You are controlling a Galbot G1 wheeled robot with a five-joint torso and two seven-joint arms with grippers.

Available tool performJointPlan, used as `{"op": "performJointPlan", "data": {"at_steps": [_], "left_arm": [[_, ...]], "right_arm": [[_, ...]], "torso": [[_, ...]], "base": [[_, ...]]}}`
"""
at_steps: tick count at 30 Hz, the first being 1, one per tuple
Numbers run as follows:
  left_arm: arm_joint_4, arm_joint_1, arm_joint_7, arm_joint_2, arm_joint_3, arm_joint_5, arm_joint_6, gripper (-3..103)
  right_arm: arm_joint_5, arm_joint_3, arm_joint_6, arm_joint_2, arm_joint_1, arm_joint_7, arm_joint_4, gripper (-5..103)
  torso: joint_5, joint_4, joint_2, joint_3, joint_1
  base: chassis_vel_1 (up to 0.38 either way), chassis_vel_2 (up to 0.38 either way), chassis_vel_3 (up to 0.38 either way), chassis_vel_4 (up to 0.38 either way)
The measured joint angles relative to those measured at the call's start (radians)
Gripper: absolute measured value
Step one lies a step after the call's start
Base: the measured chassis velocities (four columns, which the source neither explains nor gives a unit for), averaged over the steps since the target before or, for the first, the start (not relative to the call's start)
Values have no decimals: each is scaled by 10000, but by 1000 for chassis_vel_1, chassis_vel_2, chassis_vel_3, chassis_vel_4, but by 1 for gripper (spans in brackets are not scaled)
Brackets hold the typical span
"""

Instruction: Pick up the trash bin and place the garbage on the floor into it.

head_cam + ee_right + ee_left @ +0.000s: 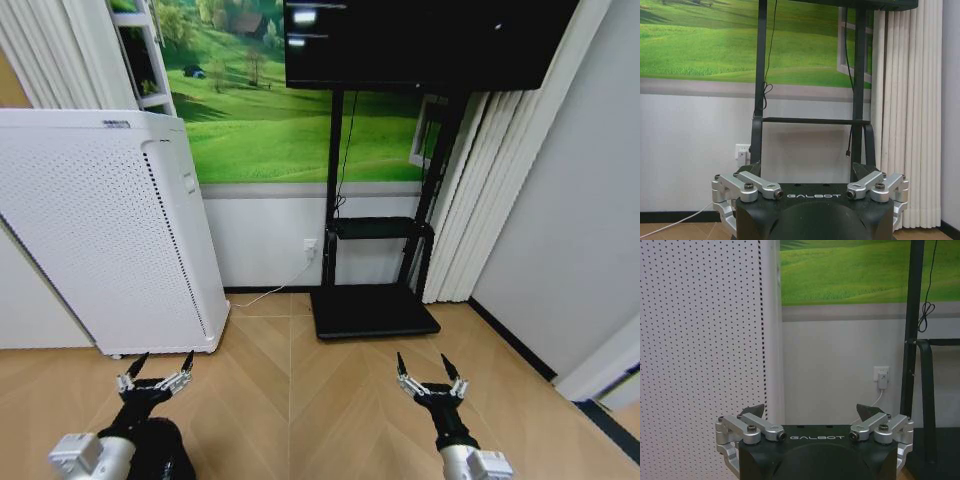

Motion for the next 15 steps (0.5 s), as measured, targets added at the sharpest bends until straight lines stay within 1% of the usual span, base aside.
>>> {"op": "performJointPlan", "data": {"at_steps": [6,12,13,15], "left_arm": [[6,4,4,-3,-11,-6,-1,100],[11,7,8,-3,-19,-16,-6,100],[11,7,8,-3,-19,-16,-6,100],[12,10,9,-3,-21,-19,-7,100]], "right_arm": [[9,-3,-7,-3,3,4,0,100],[15,-8,-13,-6,6,10,0,100],[15,-8,-13,-6,6,10,0,100],[18,-10,-15,-6,7,12,0,100]], "torso": [[0,0,100,78,11],[0,0,374,285,85],[0,0,374,285,85],[0,1,512,388,120]], "base": [[0,0,0,0],[0,0,0,0],[0,0,0,0],[0,0,0,0]]}}
